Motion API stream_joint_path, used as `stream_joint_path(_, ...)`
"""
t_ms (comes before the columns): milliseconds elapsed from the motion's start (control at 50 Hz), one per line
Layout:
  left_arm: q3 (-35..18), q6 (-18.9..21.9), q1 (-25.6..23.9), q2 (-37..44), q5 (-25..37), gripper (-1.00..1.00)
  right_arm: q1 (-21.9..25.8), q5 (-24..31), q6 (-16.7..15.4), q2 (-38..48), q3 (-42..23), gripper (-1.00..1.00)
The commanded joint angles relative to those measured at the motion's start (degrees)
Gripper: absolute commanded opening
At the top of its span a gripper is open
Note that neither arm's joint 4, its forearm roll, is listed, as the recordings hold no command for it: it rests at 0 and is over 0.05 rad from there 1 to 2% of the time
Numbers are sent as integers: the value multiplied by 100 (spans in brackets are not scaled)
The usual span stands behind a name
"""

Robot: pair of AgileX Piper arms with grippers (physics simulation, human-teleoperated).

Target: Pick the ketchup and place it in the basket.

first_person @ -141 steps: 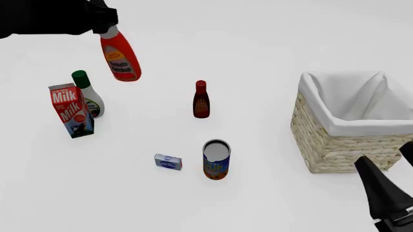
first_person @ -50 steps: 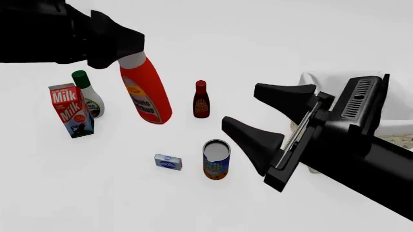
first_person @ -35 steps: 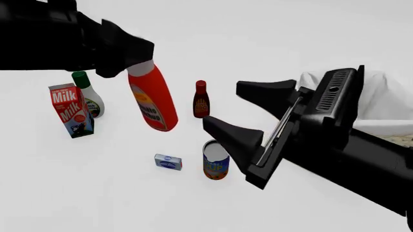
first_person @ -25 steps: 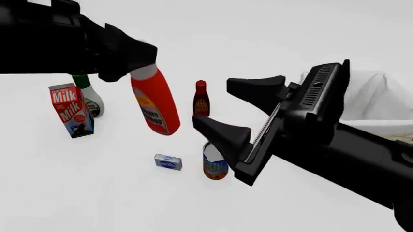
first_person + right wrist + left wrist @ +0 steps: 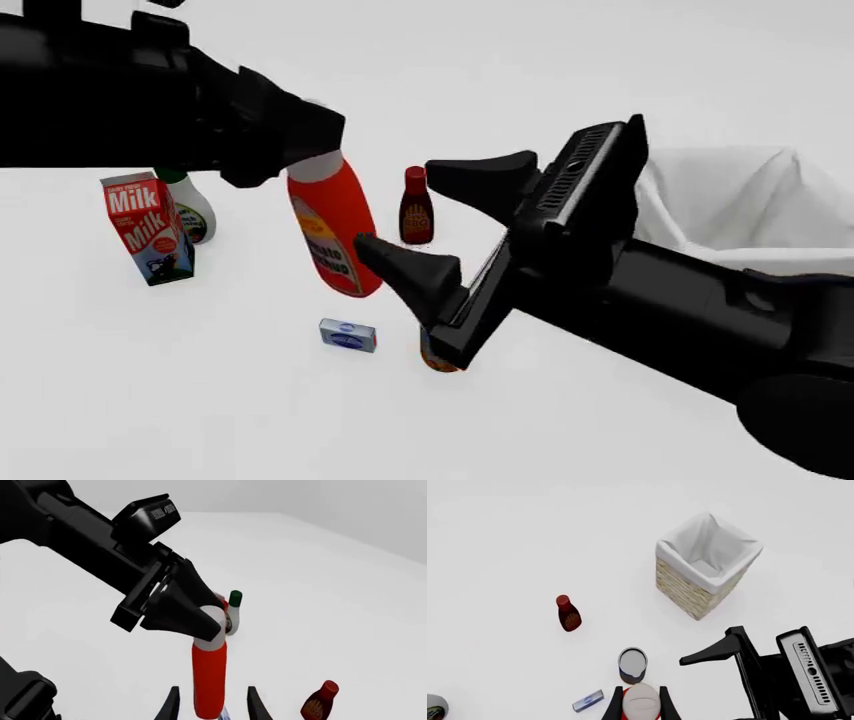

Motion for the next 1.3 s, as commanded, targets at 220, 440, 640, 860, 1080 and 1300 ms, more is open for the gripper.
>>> stream_joint_path(220, 53, 40, -91, 39, -73, -100, 151, -223, 81, 433, -100, 100)
stream_joint_path(440, 18, 3, -137, 44, -32, -100, 119, -376, 114, 589, -81, 100)
stream_joint_path(640, -47, -27, -160, 31, 50, -100, 93, -504, 138, 701, -80, 100)
stream_joint_path(860, -114, -89, -197, -25, 148, -100, 136, -566, 108, 801, -121, 100)
stream_joint_path(1080, -165, -125, -235, -74, 222, -100, 192, -601, 96, 901, -175, 100)
stream_joint_path(1300, -325, -171, -328, -81, 336, -100, 184, -671, 97, 1030, -211, 100)
